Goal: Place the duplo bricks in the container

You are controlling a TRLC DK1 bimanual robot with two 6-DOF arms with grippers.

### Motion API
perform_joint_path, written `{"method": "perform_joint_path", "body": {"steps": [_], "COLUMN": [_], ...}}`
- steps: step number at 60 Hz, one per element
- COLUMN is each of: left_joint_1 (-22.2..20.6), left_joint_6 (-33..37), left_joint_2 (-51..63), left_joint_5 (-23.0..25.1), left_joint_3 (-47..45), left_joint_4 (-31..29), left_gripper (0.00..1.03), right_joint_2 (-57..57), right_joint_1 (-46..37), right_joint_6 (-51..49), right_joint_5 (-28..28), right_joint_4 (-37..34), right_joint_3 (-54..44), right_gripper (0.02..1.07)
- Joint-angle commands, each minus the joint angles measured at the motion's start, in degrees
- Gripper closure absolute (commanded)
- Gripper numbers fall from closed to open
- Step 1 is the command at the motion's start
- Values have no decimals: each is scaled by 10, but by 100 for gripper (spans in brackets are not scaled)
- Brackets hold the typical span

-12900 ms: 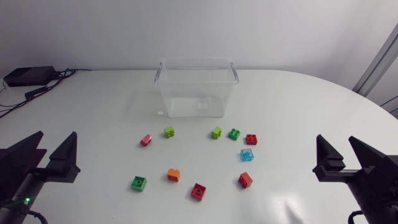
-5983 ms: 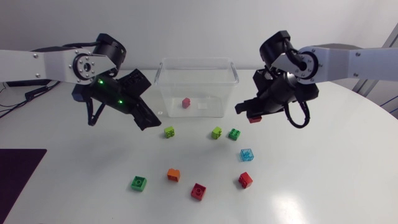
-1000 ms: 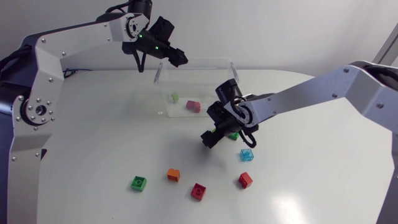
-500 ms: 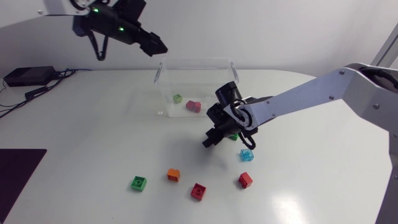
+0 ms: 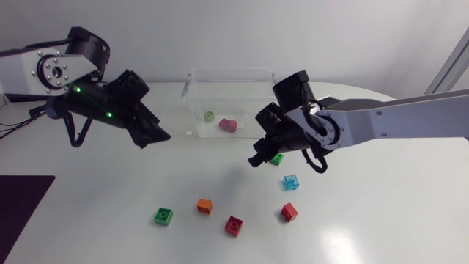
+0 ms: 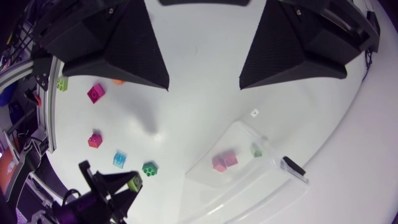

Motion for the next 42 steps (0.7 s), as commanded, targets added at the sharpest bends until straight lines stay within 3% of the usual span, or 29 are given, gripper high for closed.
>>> {"method": "perform_joint_path", "body": {"steps": [1,20,42], "left_joint_1": [2,-1,7], "left_joint_6": [21,109,162], "left_joint_2": [-19,-47,-47], "left_joint_5": [8,8,9], "left_joint_3": [-49,-203,-296], "left_joint_4": [19,63,102], "left_gripper": [27,27,26], "right_joint_2": [-27,-36,51], "right_joint_1": [2,4,-27], "right_joint_6": [5,25,36], "right_joint_5": [7,26,29], "right_joint_4": [-24,-57,-54], "right_joint_3": [3,100,225], "right_gripper": [83,83,83]}}
